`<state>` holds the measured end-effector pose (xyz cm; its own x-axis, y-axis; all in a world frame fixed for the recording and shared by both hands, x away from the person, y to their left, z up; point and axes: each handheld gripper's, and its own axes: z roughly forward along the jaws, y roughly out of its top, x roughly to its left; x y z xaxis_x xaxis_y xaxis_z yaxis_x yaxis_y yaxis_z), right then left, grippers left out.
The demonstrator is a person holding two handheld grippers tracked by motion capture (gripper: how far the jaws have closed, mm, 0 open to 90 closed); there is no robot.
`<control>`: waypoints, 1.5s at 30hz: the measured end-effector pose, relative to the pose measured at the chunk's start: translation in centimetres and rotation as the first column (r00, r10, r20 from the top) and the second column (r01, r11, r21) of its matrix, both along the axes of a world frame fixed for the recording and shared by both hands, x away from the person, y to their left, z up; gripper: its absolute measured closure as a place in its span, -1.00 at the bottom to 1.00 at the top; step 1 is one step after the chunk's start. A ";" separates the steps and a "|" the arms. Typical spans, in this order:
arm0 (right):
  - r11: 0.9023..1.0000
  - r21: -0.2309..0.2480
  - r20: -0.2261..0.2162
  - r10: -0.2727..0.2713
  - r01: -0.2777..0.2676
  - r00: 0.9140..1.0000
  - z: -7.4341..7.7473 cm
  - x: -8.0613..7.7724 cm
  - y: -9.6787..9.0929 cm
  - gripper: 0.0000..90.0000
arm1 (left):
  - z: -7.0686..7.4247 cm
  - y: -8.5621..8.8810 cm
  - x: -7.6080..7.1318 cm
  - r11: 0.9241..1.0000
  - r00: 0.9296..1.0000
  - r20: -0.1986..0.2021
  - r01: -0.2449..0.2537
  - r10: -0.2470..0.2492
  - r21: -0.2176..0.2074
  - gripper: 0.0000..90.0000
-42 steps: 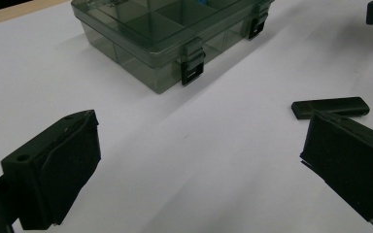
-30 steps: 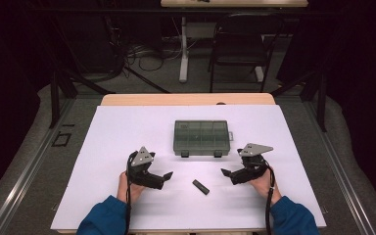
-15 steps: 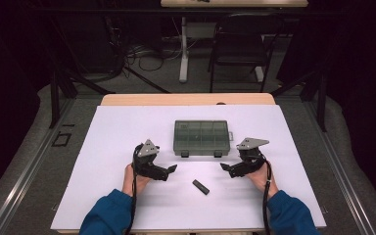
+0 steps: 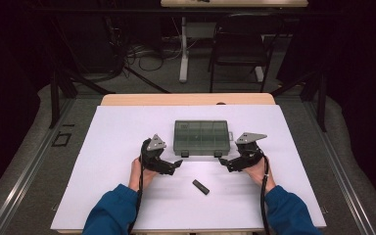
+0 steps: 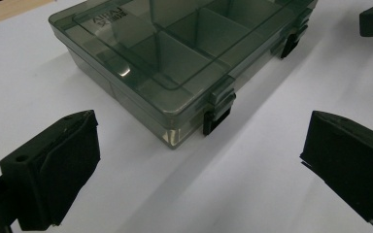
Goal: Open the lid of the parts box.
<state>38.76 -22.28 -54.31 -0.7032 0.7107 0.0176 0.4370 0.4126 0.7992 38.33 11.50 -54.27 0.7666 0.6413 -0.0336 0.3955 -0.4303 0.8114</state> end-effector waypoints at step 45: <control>0.998 -0.066 -0.009 -0.014 0.013 1.000 -0.6 1.6 1.1 -0.60 | -1.3 -2.1 2.9 0.997 0.999 -0.050 -0.013 0.016 0.070 -0.56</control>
